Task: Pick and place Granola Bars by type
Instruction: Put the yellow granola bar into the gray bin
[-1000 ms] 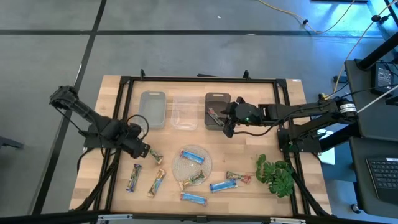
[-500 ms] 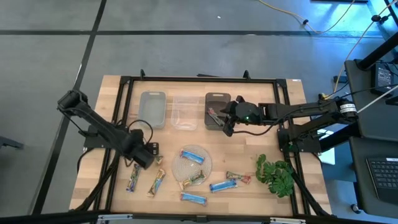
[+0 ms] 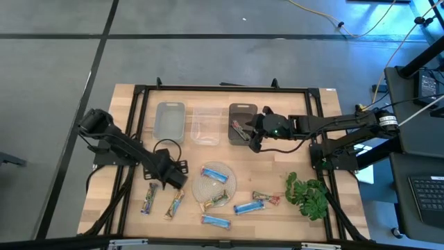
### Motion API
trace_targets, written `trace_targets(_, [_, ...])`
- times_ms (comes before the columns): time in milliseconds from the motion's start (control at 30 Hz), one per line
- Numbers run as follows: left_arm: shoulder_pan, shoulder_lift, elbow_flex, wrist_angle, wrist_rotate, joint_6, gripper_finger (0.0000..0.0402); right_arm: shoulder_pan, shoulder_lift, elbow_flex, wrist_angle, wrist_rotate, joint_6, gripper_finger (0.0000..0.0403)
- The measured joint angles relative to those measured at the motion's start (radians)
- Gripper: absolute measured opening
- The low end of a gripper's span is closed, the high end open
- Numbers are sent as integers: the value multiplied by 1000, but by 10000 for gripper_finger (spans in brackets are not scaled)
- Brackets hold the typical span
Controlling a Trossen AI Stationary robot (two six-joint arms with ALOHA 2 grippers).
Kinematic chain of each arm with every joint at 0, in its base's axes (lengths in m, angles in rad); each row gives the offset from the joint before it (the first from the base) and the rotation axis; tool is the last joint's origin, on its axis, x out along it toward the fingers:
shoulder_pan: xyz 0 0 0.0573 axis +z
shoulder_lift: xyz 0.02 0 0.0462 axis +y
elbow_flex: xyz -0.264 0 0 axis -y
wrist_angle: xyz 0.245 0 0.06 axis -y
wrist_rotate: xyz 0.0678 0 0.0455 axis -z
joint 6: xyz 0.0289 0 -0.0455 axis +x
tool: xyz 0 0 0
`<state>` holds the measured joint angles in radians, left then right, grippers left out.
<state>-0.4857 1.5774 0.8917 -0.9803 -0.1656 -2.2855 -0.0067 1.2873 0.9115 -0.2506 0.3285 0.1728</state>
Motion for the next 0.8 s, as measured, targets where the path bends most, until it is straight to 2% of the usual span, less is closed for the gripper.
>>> trace_targets(267, [25,79,0,54,3,0,269,0,0,0,0,0,-28,150])
trace_targets(567, [29,113,2,53,5,60,268,0,0,0,-1,-1,-77,150])
trace_targets(800, [30,115,3,61,10,62,233,0,0,0,-1,-1,-77,150])
